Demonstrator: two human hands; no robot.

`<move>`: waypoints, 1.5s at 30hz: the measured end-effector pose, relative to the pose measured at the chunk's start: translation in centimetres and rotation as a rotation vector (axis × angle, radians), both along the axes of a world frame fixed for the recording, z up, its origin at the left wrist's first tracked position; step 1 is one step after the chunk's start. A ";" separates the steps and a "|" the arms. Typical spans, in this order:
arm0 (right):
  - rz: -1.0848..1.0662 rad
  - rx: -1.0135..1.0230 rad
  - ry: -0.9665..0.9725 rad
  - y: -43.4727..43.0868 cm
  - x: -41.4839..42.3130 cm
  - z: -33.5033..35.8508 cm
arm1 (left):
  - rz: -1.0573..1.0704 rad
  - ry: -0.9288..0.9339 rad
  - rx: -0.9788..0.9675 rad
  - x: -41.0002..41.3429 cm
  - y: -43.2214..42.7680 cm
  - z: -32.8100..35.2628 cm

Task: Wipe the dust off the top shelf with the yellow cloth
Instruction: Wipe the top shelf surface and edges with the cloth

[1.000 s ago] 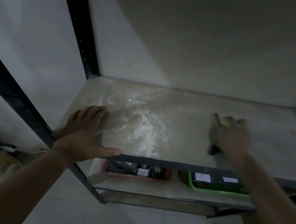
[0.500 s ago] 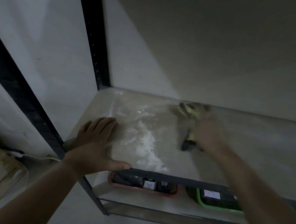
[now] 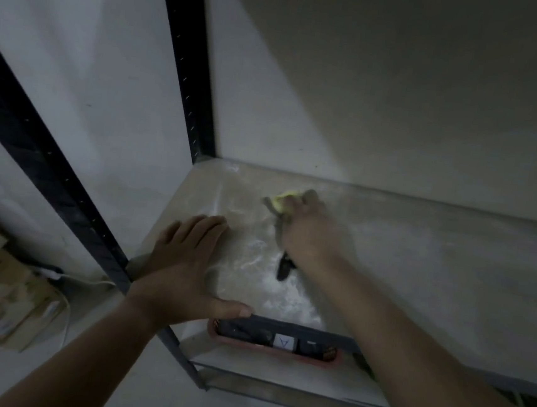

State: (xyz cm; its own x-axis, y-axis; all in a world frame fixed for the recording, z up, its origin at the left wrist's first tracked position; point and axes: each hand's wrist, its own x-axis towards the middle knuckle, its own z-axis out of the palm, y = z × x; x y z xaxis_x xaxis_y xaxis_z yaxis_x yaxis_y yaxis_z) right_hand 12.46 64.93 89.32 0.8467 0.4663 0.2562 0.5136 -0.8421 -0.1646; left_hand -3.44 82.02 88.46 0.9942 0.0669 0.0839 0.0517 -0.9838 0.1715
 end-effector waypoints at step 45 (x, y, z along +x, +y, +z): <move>0.015 -0.050 -0.133 -20.4 8.9 4.3 | 0.000 0.006 -0.053 0.0 0.1 0.2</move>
